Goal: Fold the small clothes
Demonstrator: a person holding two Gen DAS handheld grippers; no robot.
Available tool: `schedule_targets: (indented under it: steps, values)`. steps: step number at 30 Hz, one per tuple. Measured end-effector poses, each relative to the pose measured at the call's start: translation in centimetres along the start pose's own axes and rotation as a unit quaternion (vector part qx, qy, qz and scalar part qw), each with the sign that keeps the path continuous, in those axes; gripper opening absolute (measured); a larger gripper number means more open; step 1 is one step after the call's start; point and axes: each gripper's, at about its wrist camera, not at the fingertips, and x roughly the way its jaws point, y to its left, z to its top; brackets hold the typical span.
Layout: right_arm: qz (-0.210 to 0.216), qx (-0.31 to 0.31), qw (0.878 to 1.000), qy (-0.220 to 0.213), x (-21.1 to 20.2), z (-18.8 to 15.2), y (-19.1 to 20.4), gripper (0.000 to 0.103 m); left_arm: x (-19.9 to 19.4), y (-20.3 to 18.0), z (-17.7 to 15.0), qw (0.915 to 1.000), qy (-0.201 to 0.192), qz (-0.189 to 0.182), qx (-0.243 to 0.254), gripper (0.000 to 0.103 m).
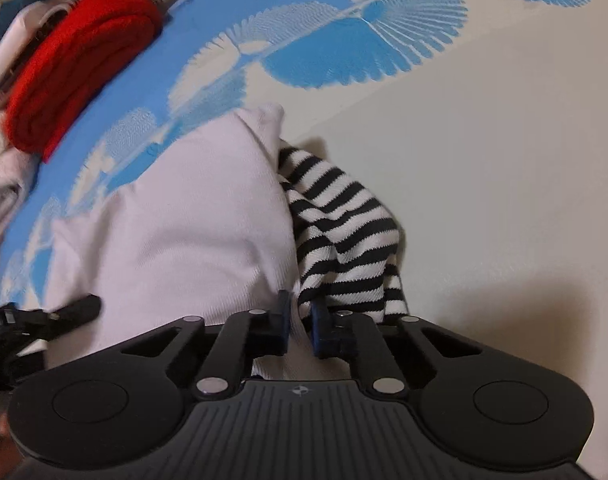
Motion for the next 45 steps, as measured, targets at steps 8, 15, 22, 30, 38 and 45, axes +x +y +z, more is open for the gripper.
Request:
schedule_targets:
  steps: [8,15,22,30,38,45]
  values:
    - [0.064,-0.041,0.996,-0.035,1.6,-0.7,6.3,0.004,-6.2,4.5,3.4,0.9859,-0.114,0.118,0.032,0.070]
    - [0.024,-0.007,0.999,-0.023,3.4,-0.9,6.4,0.005,-3.6,5.6,0.4,0.9856,0.042,0.116,0.116,0.070]
    - [-0.004,-0.063,0.998,-0.031,2.1,-1.9,8.0,0.038,-4.1,5.0,-1.1,0.9791,0.042,0.153,0.127,0.079]
    - [-0.010,-0.106,0.993,-0.042,-0.1,-2.4,7.1,0.042,-3.1,3.6,-2.0,0.9516,0.047,0.217,0.213,0.084]
    - [-0.011,-0.192,0.981,-0.006,0.0,-4.6,7.0,0.042,-3.4,1.5,-5.7,0.9072,-0.007,0.256,0.333,0.086]
    - [-0.067,-0.264,0.958,-0.090,-5.7,-6.3,6.6,0.043,-12.5,-3.9,-8.7,0.8982,-0.142,0.225,0.350,0.087]
